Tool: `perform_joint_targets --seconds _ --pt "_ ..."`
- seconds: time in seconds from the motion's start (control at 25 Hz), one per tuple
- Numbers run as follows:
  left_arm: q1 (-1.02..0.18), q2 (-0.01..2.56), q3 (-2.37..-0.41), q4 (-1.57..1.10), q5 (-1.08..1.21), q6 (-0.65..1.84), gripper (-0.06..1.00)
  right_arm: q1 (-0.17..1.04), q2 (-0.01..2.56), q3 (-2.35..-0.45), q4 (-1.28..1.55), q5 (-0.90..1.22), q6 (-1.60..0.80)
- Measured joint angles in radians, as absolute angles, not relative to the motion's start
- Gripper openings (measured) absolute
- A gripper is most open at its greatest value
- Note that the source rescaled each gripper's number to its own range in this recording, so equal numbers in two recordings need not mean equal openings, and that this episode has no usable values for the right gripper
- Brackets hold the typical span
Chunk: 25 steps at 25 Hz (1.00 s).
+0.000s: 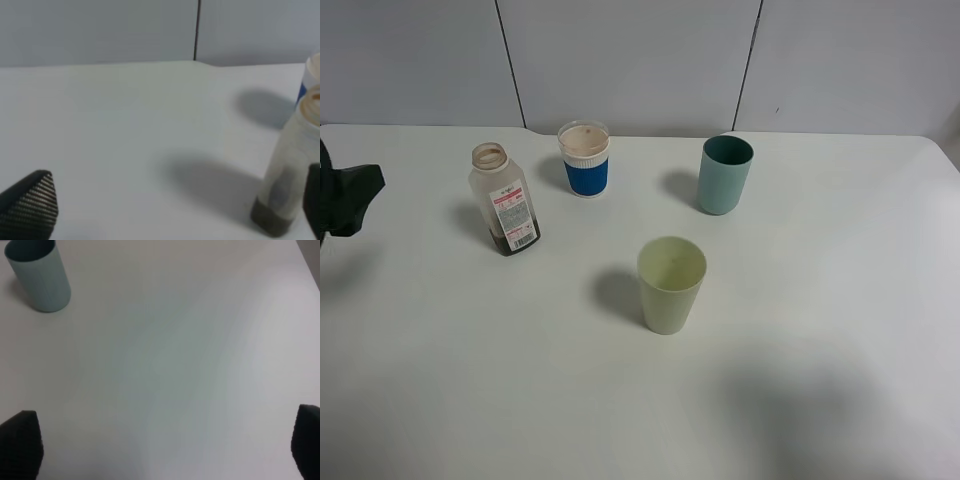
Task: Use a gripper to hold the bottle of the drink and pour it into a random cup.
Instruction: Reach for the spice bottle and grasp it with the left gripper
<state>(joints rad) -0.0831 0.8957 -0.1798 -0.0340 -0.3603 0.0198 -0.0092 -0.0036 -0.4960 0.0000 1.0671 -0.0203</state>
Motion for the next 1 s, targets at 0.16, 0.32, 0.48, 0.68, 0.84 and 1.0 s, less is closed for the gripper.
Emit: perform_joint_targets --seconds 0.16,0.32,0.48,0.68,0.84,1.0 --pt "-0.083 1.022 -0.133 0.01 -0.544 0.02 0.86 -0.009 -0.004 -0.496 0.0 1.067 -0.02" --pt "-0.083 1.15 -0.066 0.037 -0.685 0.016 0.73 -0.009 -0.004 -0.496 0.0 1.067 -0.02" --pt "-0.083 1.262 -0.033 0.077 -0.83 -0.044 0.68 -0.009 -0.004 -0.496 0.0 1.067 -0.02" --pt "-0.083 1.395 -0.033 0.176 -1.017 -0.183 0.67 -0.009 -0.004 -0.496 0.0 1.067 -0.02" --pt "-0.083 1.496 -0.034 0.212 -1.088 -0.219 0.67 -0.009 -0.004 -0.496 0.0 1.067 -0.02" --pt "-0.083 1.586 -0.034 0.222 -1.142 -0.177 0.67 -0.009 -0.004 -0.496 0.0 1.067 -0.02"
